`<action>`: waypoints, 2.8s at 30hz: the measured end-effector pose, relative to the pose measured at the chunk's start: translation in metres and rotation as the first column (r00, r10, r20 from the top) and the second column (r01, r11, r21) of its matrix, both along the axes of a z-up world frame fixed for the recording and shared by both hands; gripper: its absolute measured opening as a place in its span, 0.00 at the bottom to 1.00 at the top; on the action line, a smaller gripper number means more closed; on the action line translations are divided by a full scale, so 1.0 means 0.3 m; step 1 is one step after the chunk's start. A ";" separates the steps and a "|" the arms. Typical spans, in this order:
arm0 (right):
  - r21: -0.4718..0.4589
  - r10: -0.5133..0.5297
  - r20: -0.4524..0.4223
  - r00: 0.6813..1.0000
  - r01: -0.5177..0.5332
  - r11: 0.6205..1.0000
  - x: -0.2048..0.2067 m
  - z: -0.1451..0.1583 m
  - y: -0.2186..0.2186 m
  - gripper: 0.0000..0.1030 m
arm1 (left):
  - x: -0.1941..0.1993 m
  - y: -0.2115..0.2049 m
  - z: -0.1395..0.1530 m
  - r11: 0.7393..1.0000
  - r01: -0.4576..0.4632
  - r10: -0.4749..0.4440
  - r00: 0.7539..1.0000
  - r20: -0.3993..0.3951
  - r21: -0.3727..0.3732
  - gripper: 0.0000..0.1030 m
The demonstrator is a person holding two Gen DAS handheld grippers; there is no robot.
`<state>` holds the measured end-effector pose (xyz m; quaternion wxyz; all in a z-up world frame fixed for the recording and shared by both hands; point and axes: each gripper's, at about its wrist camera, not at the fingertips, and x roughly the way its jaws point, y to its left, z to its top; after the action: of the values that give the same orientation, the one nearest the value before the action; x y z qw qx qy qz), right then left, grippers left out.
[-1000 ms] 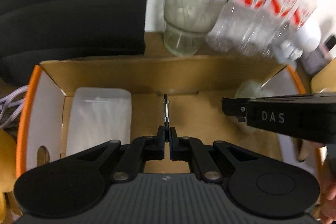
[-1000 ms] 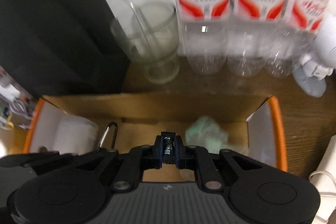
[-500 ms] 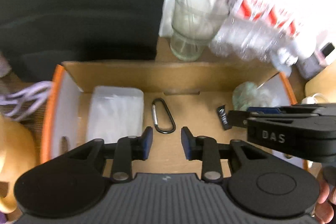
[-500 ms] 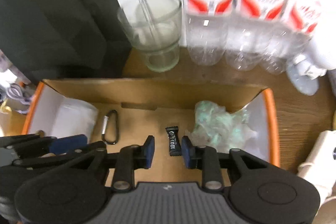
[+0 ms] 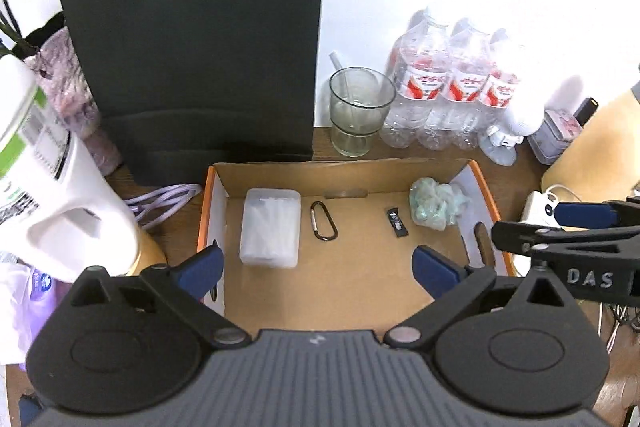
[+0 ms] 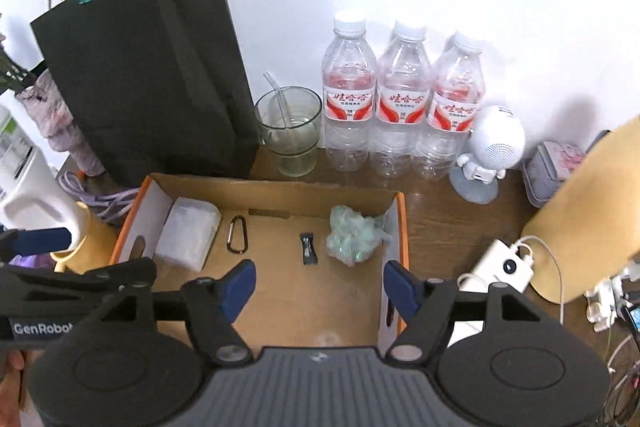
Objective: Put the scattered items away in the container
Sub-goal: 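Lower carabiner and packet into the box and open both tools, then withdraw both tools from the box toward the purple pouch and plush sheep, then grasp the purple cloth pouch with the left tool while the right grasps the plush sheep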
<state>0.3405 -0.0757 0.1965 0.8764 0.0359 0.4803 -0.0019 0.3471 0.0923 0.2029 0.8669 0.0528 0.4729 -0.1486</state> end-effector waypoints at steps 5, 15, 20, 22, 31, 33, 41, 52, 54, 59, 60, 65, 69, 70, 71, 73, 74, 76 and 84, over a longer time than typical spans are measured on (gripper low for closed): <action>-0.030 -0.013 0.011 1.000 0.013 0.999 -0.066 0.034 0.020 0.68 | -0.067 -0.005 0.042 1.000 0.001 -0.003 0.997 0.077 0.027 1.00; -0.096 0.071 0.388 0.919 -0.036 0.995 -0.392 -0.057 0.081 0.77 | -0.419 0.113 -0.108 0.987 -0.076 0.139 0.848 0.512 -0.142 1.00; -0.111 0.032 0.490 0.871 0.026 0.993 -0.481 -0.155 0.074 0.77 | -0.513 0.081 -0.182 0.995 -0.036 0.088 0.770 0.631 -0.094 1.00; -0.070 0.003 0.534 0.845 0.041 0.997 -0.510 -0.183 0.060 0.77 | -0.535 0.084 -0.207 0.994 -0.008 0.079 0.746 0.661 -0.109 1.00; -0.023 0.015 0.569 0.822 -0.002 1.000 -0.697 -0.388 0.073 0.78 | -0.707 0.136 -0.396 0.992 0.066 0.027 0.718 0.696 -0.107 1.00; -0.029 0.007 0.561 0.828 0.010 1.000 -0.713 -0.403 0.082 0.78 | -0.728 0.141 -0.405 0.994 0.050 0.031 0.723 0.690 -0.097 1.00; -0.028 0.044 0.547 0.836 -0.035 0.999 -0.937 -0.442 0.125 0.80 | -0.904 0.211 -0.461 0.994 0.016 0.054 0.788 0.613 -0.108 1.00; 0.011 0.056 0.584 0.810 -0.077 0.997 -1.332 -0.490 0.135 0.95 | -1.262 0.362 -0.556 0.991 0.070 0.009 0.818 0.575 -0.115 1.00; 0.023 0.021 0.623 0.782 -0.046 0.999 -1.387 -0.485 0.118 1.00 | -1.313 0.371 -0.563 0.996 0.057 -0.002 0.803 0.595 -0.075 1.00; 0.050 0.011 0.649 0.761 -0.057 0.997 -1.393 -0.499 0.092 1.00 | -1.255 0.338 -0.555 0.986 0.136 -0.063 0.842 0.536 -0.098 1.00; 0.027 0.023 0.638 0.770 -0.052 0.998 -1.375 -0.497 0.096 1.00 | -1.228 0.324 -0.556 0.983 0.151 -0.074 0.850 0.522 -0.107 1.00; -0.147 0.130 0.609 0.783 -0.049 0.988 -1.274 -0.491 0.120 0.91 | -1.108 0.256 -0.559 0.972 0.196 -0.106 0.858 0.503 -0.128 1.00; -0.241 0.230 0.558 0.798 -0.109 0.964 -1.198 -0.510 0.113 0.86 | -1.034 0.208 -0.550 0.975 0.203 -0.134 0.857 0.497 -0.087 1.00; -0.264 0.258 0.546 0.797 -0.128 0.956 -1.176 -0.517 0.112 0.86 | -1.015 0.203 -0.548 0.971 0.220 -0.147 0.857 0.494 -0.091 1.00; -0.288 0.287 0.528 0.799 -0.150 0.946 -1.155 -0.526 0.113 0.86 | -0.995 0.200 -0.546 0.967 0.232 -0.153 0.857 0.492 -0.104 1.00; -0.322 0.320 0.506 0.801 -0.169 0.932 -1.120 -0.535 0.118 0.86 | -0.965 0.192 -0.542 0.964 0.239 -0.154 0.858 0.491 -0.116 1.00; -0.328 0.332 0.497 0.802 -0.180 0.927 -1.102 -0.536 0.122 0.86 | -0.951 0.185 -0.540 0.962 0.249 -0.163 0.852 0.497 -0.112 1.00; -0.323 0.351 0.487 0.800 -0.208 0.923 -1.064 -0.535 0.135 0.84 | -0.934 0.173 -0.540 0.961 0.264 -0.185 0.833 0.522 -0.081 1.00; -0.291 0.424 0.341 0.839 -0.335 0.896 -0.853 -0.575 0.207 0.49 | -0.858 0.231 -0.544 0.964 0.254 -0.174 0.831 0.528 -0.082 1.00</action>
<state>0.0846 -0.0137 0.0241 0.9361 -0.1579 0.2875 0.1268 0.0896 0.1617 0.0398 0.9410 0.0787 0.2015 -0.2603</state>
